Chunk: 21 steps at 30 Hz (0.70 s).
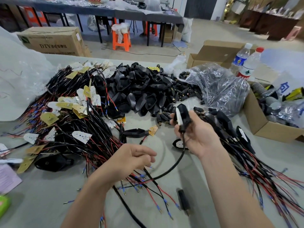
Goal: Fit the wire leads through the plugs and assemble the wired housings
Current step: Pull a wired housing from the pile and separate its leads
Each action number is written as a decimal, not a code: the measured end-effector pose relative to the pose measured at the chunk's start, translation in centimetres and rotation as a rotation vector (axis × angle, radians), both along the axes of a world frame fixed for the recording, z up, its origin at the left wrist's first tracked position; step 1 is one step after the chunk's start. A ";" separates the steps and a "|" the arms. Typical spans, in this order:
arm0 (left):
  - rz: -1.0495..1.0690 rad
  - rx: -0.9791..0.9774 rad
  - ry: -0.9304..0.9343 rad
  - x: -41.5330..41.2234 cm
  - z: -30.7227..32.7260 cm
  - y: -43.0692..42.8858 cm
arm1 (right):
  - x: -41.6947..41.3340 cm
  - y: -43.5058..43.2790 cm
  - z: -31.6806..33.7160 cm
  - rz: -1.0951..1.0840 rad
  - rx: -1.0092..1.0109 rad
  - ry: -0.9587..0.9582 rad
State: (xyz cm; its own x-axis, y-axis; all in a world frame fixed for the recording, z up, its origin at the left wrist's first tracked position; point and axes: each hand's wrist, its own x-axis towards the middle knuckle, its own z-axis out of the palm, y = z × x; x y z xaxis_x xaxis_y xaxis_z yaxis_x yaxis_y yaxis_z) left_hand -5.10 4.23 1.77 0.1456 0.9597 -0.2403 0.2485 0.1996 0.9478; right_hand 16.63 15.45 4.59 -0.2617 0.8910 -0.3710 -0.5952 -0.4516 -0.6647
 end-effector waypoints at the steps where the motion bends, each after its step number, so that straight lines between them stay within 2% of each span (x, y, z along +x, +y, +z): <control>1: 0.073 0.030 -0.039 0.4 0.2 0.5 | -0.5 -0.4 -0.1 0.041 0.025 -0.078; 4: 0.363 0.153 -0.183 1.9 0.9 2.1 | -2.4 -1.6 -0.2 0.086 0.131 -0.281; 6: 0.458 0.230 -0.221 2.9 1.4 3.0 | -3.4 -2.4 -0.3 0.108 0.191 -0.319; 9: 0.472 0.310 -0.136 3.4 1.6 3.7 | -3.9 -3.1 -0.3 0.162 0.217 -0.327; 16: 0.403 0.286 -0.075 3.3 1.6 3.8 | -3.7 -3.6 -0.6 0.169 0.307 -0.350; 21: 0.390 0.291 -0.256 3.2 2.0 3.9 | -2.9 -3.5 -0.9 0.214 0.245 -0.213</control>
